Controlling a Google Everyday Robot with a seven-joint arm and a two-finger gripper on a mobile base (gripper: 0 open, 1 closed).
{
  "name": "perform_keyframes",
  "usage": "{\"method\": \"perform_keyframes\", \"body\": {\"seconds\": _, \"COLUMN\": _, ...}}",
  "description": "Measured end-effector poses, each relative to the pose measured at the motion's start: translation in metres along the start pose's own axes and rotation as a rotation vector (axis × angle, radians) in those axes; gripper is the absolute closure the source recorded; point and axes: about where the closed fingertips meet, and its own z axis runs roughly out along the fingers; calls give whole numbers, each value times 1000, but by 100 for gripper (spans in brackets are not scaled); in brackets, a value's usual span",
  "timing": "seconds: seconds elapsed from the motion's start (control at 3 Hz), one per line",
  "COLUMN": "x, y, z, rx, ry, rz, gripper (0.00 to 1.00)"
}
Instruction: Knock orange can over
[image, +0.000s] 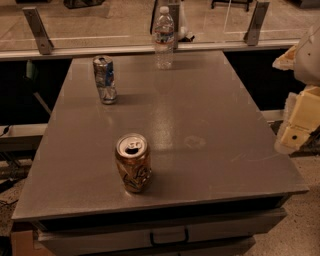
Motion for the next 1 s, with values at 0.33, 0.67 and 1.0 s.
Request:
{"method": "perform_keyframes", "body": {"seconds": 0.33, "x": 0, "y": 0, "z": 0, "rx": 0, "ry": 0, "rz": 0, "gripper": 0}}
{"method": "perform_keyframes", "body": {"seconds": 0.67, "x": -25, "y": 2, "z": 7, "rx": -34, "ry": -77, "rz": 14, "gripper": 0}}
{"method": "perform_keyframes", "body": {"seconds": 1.0, "x": -88, "y": 24, "z": 18, "rx": -106, "ry": -225, "rz": 40, "gripper": 0}}
